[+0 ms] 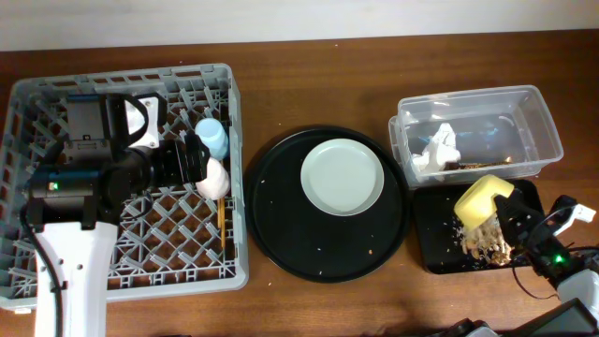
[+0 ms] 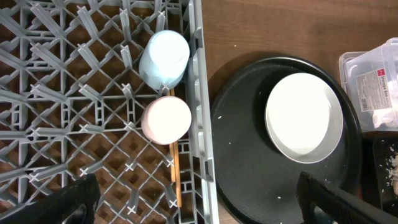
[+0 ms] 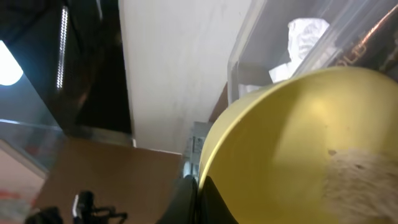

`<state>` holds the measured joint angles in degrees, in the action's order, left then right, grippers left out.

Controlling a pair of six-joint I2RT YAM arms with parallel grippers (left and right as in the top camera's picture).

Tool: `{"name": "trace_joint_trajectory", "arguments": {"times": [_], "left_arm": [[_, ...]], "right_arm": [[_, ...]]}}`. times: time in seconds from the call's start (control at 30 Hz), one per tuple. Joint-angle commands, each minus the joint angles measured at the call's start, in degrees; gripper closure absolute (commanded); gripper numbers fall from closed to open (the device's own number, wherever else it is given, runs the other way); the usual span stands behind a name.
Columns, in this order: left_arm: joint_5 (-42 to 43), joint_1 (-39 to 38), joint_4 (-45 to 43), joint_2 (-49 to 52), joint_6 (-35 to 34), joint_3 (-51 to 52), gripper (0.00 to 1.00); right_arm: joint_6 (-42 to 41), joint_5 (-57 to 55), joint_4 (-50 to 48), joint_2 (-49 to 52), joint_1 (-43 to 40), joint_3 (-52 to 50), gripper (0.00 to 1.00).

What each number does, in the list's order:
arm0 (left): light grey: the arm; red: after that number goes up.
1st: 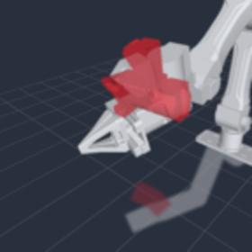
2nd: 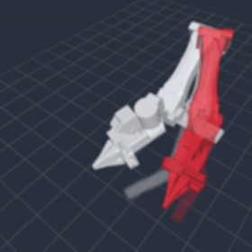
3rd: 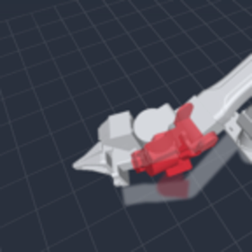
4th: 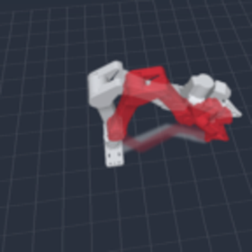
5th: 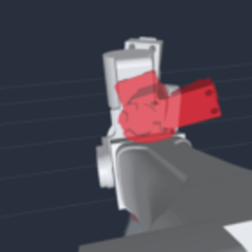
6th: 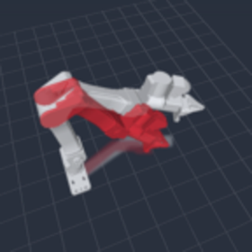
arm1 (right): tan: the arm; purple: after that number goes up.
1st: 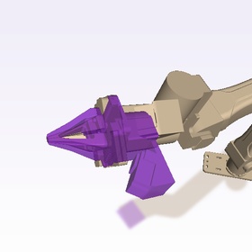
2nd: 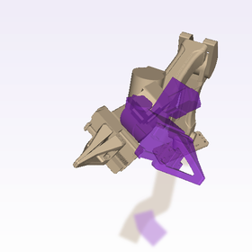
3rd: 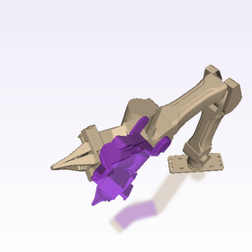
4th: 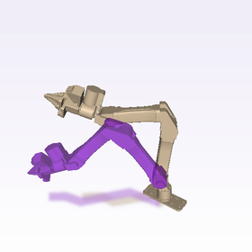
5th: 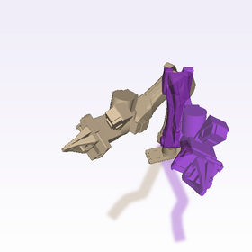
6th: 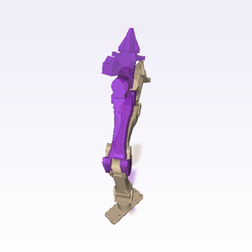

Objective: Sort waste into correct bins and load items into the dishwasher rack
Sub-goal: 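Tip the yellow bowl to dump peanut shells onto the black tray, then set the empty yellow bowl back on the round black tray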

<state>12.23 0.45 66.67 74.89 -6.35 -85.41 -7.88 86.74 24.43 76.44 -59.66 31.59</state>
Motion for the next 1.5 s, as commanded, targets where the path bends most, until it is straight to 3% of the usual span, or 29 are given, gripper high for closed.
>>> {"name": "trace_joint_trajectory", "arguments": {"times": [0.0,0.4,0.57,0.7,0.87,0.97,1.1,1.27,1.37,1.47], "left_arm": [[0.81,0.11,0.07,0.09,-0.48,-0.52,0.01],[0.81,0.11,0.07,0.09,-0.48,-0.52,0.01],[0.81,0.11,0.07,0.09,-0.48,-0.52,0.01],[0.81,0.11,0.07,0.09,-0.48,-0.52,0.01],[0.81,0.11,0.07,0.09,-0.48,-0.52,0.0],[0.81,0.11,0.07,0.09,-0.48,-0.52,0.01],[0.81,0.11,0.07,0.09,-0.48,-0.52,0.0],[0.81,0.11,0.07,0.09,-0.48,-0.52,0.01],[0.81,0.11,0.07,0.09,-0.48,-0.52,0.01],[0.81,0.11,0.07,0.09,-0.48,-0.52,0.01]], "right_arm": [[-7.93,2.16,-1.84,-0.22,-0.48,-0.13,0.96],[-21.27,2.19,-8.35,-0.26,-0.46,0.44,0.96],[-25.73,1.66,-8.83,-3.96,2.29,8.13,0.96],[-31.82,-4.79,-8.79,-9.75,9.49,16.39,0.96],[-32.17,-18.95,-4.39,-16.15,28.3,18.91,0.96],[-29.35,-36.48,0.63,-17.81,45.77,18.91,0.96],[-25.97,-65.05,3.32,-16.46,75.87,18.91,0.96],[-24.28,-94.53,8.22,-7.1,105.02,18.88,0.96],[-21.27,-99.27,7.23,1.11,114.75,18.91,0.96],[-21.27,-99.41,5.4,6.75,117.96,18.91,0.95]]}}
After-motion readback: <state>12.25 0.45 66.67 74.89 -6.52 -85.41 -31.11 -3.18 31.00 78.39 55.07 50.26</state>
